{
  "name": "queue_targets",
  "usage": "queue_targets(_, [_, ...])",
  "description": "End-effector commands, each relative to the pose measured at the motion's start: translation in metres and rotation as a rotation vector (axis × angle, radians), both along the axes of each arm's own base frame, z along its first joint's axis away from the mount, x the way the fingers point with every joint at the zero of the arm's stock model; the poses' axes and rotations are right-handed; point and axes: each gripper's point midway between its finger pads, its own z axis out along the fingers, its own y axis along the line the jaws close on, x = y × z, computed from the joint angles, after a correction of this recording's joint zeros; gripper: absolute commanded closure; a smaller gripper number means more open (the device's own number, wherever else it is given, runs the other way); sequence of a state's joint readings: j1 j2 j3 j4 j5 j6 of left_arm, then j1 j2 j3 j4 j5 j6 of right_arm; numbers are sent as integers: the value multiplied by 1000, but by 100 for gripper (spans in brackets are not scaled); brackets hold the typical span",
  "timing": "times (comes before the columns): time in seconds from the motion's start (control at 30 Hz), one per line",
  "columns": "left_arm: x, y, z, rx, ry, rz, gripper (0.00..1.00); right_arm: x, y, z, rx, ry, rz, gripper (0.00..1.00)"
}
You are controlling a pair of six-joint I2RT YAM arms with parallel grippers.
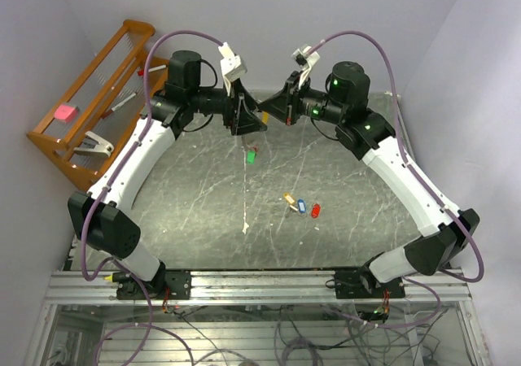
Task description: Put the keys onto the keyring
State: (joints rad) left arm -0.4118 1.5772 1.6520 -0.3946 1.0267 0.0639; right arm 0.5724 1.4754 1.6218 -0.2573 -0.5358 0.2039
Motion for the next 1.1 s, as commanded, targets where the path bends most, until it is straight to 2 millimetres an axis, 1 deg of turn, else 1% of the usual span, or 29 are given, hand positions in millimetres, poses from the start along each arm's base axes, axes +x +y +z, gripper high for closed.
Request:
queue_targets(0.0, [-11, 6, 17, -28, -50, -40, 21, -13, -5, 26, 59, -66, 9, 100])
queue_targets(0.2, [-7, 10, 21, -40, -50, -34, 25, -18, -8, 25, 66, -67, 10, 100])
queue_targets(0.3, [-9, 11, 22, -53, -44, -48, 28, -20, -8, 24, 72, -65, 16, 100])
queue_targets(0.53, [-12, 9, 28, -86, -35, -87, 32, -21, -5, 22, 74, -54, 34, 100])
queue_targets(0.57, [-12, 9, 29, -89, -35, -90, 35, -22, -5, 22, 75, -54, 36, 100])
queue_targets(0.6, [-11, 8, 28, -91, -33, -89, 42, -22, -5, 22, 75, -54, 37, 100])
queue_targets(0.67, [-9, 8, 28, -95, -27, -77, 62, -23, -5, 22, 76, -55, 42, 100])
queue_targets(0.7, [-8, 8, 27, -93, -25, -66, 66, -23, -5, 22, 76, -55, 43, 100])
queue_targets(0.9, [-7, 9, 24, -82, -19, -54, 60, -24, -6, 21, 76, -54, 45, 100])
queue_targets(1.07, [-11, 9, 28, -87, -28, -74, 59, -25, -5, 20, 80, -50, 49, 100])
